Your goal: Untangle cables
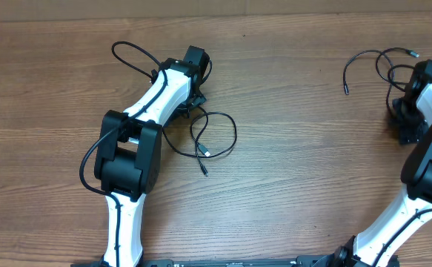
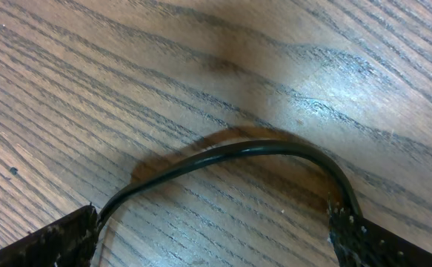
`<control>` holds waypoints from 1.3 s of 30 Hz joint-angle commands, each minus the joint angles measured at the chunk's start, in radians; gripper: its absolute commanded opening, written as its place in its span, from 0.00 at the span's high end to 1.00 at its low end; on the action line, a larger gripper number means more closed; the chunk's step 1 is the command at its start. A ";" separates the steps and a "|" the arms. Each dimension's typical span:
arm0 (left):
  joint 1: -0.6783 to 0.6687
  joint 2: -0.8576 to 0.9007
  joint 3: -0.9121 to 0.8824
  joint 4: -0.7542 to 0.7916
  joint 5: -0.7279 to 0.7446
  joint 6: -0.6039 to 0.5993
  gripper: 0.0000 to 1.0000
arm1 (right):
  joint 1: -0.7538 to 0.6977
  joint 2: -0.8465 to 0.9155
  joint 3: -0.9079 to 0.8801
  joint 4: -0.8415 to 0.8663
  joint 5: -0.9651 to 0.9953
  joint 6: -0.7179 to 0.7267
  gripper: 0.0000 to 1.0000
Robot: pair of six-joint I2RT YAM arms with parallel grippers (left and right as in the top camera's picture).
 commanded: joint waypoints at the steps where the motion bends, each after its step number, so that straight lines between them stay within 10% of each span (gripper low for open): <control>1: 0.010 0.021 -0.006 0.002 0.003 -0.006 0.00 | -0.005 0.021 -0.124 0.101 -0.088 0.021 0.36; 4: 0.010 0.021 -0.006 0.002 0.004 -0.007 0.00 | -0.005 0.021 -0.152 0.192 -0.090 0.004 0.92; 5: 0.010 0.021 -0.006 0.002 0.004 -0.006 0.01 | -0.004 0.021 -0.151 0.251 -0.093 -0.079 0.96; 14: 0.010 0.021 -0.006 0.002 0.004 -0.006 0.01 | 0.063 0.020 -0.082 0.604 -0.193 -0.756 0.96; 19: 0.010 0.021 -0.006 0.002 0.004 -0.006 0.00 | 0.048 0.020 -0.083 0.624 -0.145 -0.765 0.96; 23: 0.010 0.021 -0.006 0.002 0.004 -0.006 0.00 | 0.024 0.008 -0.078 0.621 -0.146 -0.767 0.54; 24: 0.010 0.021 -0.006 0.002 0.003 -0.006 0.00 | 0.022 -0.017 -0.069 0.602 -0.150 -0.766 0.30; 30: 0.010 0.021 -0.006 0.002 0.004 -0.007 0.00 | 0.051 -0.237 -0.057 0.527 -0.505 -0.802 0.24; 34: 0.010 0.021 -0.006 0.002 0.004 -0.006 0.00 | 0.120 -0.245 -0.057 0.472 -0.774 -0.903 0.36; 39: 0.010 0.021 -0.006 0.002 0.004 -0.007 0.01 | 0.311 -0.192 -0.058 0.422 -0.722 -1.088 0.96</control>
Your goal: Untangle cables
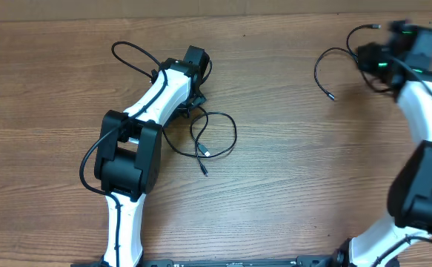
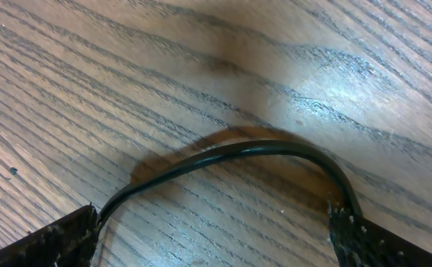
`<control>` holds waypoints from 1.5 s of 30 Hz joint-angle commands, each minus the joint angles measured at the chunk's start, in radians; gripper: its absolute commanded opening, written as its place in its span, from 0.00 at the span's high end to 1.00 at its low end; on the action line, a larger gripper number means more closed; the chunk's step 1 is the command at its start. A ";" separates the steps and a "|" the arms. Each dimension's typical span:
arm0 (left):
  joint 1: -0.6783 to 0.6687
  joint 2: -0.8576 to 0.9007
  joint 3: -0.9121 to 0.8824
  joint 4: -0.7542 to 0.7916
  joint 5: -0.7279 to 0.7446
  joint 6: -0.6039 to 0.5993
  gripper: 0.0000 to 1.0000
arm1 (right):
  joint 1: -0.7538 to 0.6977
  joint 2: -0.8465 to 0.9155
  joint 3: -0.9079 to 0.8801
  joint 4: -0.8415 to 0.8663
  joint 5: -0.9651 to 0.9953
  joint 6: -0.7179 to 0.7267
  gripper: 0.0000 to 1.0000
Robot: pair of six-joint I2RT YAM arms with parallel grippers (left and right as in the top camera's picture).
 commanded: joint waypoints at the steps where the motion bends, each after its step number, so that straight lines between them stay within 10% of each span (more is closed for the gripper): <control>1: 0.010 0.021 -0.006 0.002 0.004 -0.007 0.01 | 0.138 0.071 -0.006 -0.005 0.013 -0.154 0.96; 30: 0.010 0.021 -0.006 0.002 0.004 -0.007 0.00 | 0.026 0.329 0.007 0.299 0.323 -0.232 0.96; 45: 0.010 0.021 -0.005 0.002 0.003 -0.007 0.00 | 0.011 -0.271 0.089 -0.080 0.321 0.009 0.92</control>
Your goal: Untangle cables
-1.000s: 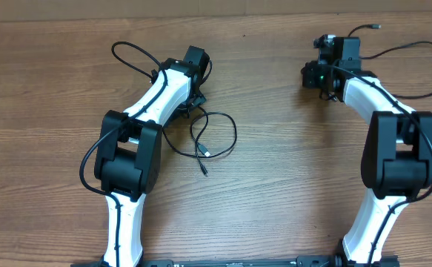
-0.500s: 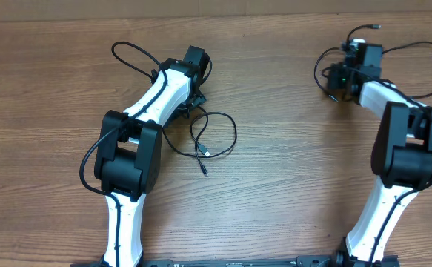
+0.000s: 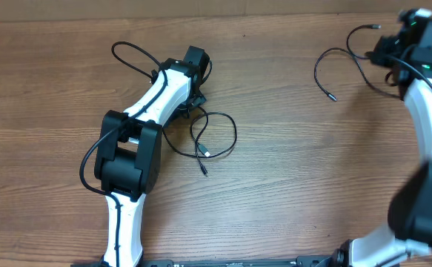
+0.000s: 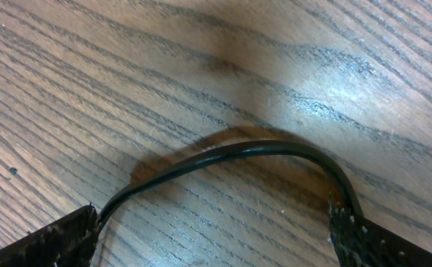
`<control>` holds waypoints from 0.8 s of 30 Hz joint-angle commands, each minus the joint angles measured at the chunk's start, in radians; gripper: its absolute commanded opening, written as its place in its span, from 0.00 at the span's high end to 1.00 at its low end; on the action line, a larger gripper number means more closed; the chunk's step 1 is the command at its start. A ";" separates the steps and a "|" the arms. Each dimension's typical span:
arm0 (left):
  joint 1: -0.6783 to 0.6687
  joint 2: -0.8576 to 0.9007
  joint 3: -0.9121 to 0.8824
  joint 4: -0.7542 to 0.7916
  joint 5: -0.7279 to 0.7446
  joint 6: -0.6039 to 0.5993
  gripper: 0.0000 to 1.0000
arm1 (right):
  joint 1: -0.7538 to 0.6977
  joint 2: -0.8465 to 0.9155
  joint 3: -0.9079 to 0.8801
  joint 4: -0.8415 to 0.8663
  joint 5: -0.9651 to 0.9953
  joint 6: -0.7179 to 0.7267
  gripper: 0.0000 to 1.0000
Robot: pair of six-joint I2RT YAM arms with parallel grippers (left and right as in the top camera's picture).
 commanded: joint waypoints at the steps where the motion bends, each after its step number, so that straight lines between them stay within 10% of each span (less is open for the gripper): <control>1: 0.010 0.021 -0.006 0.002 0.004 -0.006 0.00 | 0.028 -0.176 0.029 -0.044 -0.002 0.134 0.92; 14: 0.009 0.021 -0.005 0.087 0.202 0.000 0.01 | 0.232 -0.518 0.028 -0.395 -0.058 0.353 0.73; 16: 0.012 0.012 -0.002 0.056 0.269 0.103 0.01 | 0.244 -0.510 0.024 -0.492 -0.062 0.353 0.39; 19: 0.027 -0.032 0.004 -0.021 0.271 0.136 0.00 | 0.247 -0.482 0.010 -0.640 -0.062 0.353 0.24; 20: 0.031 -0.072 0.004 -0.031 0.257 0.190 0.00 | 0.247 -0.465 0.002 -0.692 -0.062 0.354 0.00; 24: 0.032 -0.263 0.004 -0.103 0.174 0.268 0.00 | 0.247 -0.401 -0.032 -0.758 -0.157 0.353 0.00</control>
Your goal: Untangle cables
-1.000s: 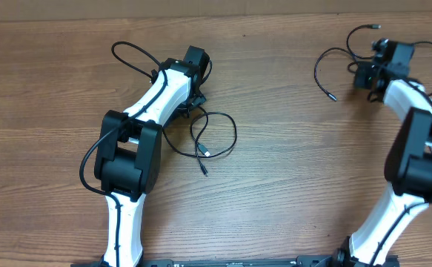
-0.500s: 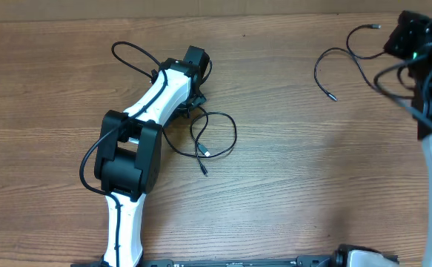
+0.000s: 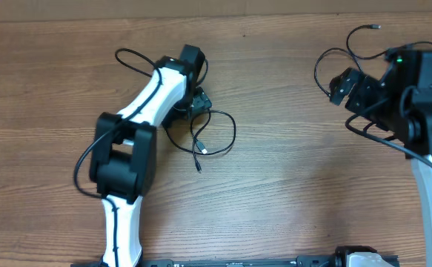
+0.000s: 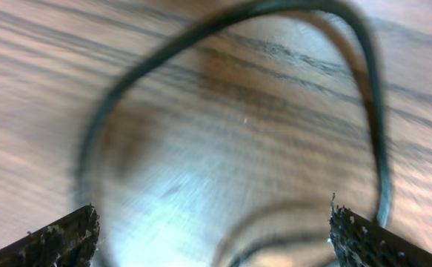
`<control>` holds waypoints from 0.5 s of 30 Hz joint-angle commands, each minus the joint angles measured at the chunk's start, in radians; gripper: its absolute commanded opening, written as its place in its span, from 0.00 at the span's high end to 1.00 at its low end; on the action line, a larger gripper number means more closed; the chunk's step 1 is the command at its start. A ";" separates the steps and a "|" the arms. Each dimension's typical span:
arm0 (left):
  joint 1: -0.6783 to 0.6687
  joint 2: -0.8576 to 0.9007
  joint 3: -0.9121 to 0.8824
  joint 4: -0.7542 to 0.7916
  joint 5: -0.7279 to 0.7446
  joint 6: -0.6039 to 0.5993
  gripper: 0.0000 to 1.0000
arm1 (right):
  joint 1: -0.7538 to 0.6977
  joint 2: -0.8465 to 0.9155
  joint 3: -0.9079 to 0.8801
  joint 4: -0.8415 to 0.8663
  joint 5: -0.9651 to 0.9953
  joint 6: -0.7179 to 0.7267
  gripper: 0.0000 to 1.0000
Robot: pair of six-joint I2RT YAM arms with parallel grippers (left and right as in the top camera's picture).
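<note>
One black cable (image 3: 217,132) lies in loops at the left, running under my left gripper (image 3: 198,98) to a far loop (image 3: 129,58). In the left wrist view the picture is blurred: that cable (image 4: 201,33) arcs above the left gripper (image 4: 212,231), whose fingertips (image 4: 64,233) stand wide apart and open. A second black cable (image 3: 327,54) loops at the far right. My right gripper (image 3: 341,84) hangs over its left part, hiding the loose end. Whether it grips the cable cannot be made out.
The wooden table (image 3: 290,193) carries nothing besides the two cables. The left arm (image 3: 127,148) crosses the left half and the right arm (image 3: 427,111) looms large at the right edge.
The left wrist has shifted: the cable that ran between its fingertips now arcs higher in its blurred view. The right gripper has gone from the far right corner to over the right cable's left end.
The left gripper stayed open astride the left cable through all earlier moments. The right gripper was first beside the right cable at the table's edge; then that cable lay stretched further left with the gripper at the far right. Now the gripper is over the cable's end.
</note>
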 commanded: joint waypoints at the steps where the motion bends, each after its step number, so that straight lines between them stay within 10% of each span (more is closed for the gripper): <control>1: 0.006 -0.262 0.006 -0.068 -0.090 0.099 0.01 | 0.004 0.064 -0.043 -0.009 -0.134 0.005 0.00; 7: 0.004 -0.662 0.002 -0.272 -0.257 0.075 0.00 | 0.068 0.198 -0.187 0.062 -0.422 -0.007 0.00; 15: 0.004 -1.043 0.002 -0.446 -0.243 -0.012 0.00 | 0.451 0.288 -0.326 0.495 -0.283 0.109 0.00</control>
